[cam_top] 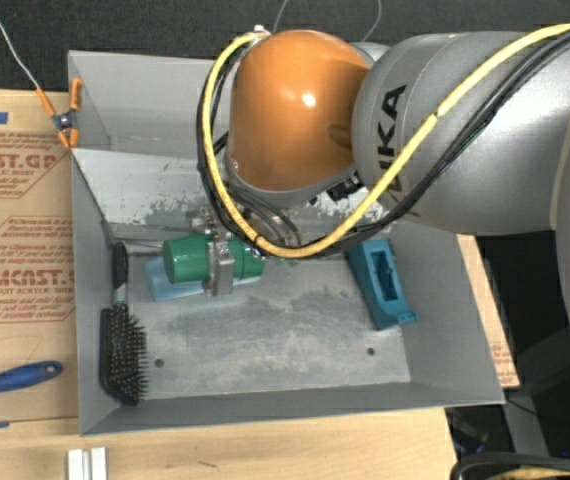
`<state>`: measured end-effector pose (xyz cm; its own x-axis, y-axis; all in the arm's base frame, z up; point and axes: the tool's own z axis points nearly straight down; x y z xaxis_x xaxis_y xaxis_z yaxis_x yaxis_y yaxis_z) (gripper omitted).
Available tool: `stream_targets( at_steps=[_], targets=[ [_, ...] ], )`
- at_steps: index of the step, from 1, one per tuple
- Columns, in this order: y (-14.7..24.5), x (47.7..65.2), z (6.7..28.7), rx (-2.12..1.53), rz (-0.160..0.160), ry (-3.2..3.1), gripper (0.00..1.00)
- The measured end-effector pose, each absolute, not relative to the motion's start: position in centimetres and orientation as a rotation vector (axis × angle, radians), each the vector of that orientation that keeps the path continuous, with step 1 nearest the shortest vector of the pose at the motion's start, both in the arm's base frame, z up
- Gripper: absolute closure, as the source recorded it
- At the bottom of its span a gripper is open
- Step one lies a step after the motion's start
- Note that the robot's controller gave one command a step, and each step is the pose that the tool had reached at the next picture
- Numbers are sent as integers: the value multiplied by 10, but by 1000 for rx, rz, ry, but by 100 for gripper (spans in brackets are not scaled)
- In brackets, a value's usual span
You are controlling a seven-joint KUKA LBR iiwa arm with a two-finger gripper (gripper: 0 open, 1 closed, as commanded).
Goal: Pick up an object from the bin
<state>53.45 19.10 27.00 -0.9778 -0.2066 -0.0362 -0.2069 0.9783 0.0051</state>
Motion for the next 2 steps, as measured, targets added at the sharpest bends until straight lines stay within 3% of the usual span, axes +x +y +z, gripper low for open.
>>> stream_targets(
  at_steps=[1,2],
  targets=[
    [208,548,259,-319,16,3086,100],
    [241,545,221,-461,15,3068,100]
  ],
)
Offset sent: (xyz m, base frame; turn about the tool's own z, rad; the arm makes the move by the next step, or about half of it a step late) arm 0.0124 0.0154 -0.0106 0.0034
